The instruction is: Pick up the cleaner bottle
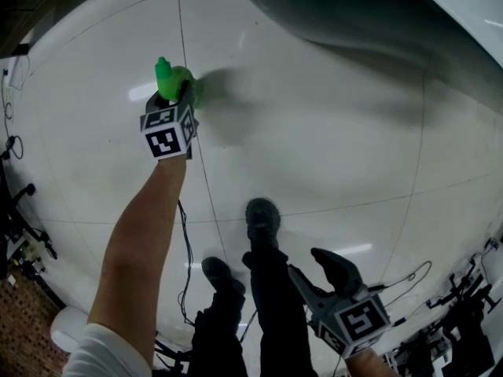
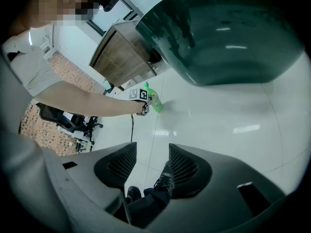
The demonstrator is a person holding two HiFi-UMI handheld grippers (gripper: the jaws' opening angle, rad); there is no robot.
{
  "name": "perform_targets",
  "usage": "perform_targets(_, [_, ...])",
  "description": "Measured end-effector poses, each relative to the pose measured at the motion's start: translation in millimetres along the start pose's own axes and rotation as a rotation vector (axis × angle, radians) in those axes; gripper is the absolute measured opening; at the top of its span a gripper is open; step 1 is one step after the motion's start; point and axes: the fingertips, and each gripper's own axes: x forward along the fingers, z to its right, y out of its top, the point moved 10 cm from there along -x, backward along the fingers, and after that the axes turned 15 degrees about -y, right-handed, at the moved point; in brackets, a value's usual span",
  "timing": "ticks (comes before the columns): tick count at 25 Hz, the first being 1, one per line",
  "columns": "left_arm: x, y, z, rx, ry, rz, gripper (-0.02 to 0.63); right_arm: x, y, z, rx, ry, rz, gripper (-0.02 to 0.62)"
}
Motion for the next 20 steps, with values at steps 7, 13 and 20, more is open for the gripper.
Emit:
perform_targets(7, [-5.5, 1.6, 3.3, 0.025, -0.014, 0.005, 0.166, -1.4, -2.2, -1.3, 0.015, -0.006, 0.005, 0.213])
perform_targets(13, [-11.5, -8.0, 3.1, 0.038, -0.005, 0.013, 0.176, -3.6, -7.2, -2.0, 0.020, -0.010, -0.002, 0.212])
perform_targets(20, [-17.0, 8.5, 7.8, 0.119, -0.014, 0.075, 0.221, -2.9, -17.6, 4.7, 0.021, -0.024, -0.023, 0.210])
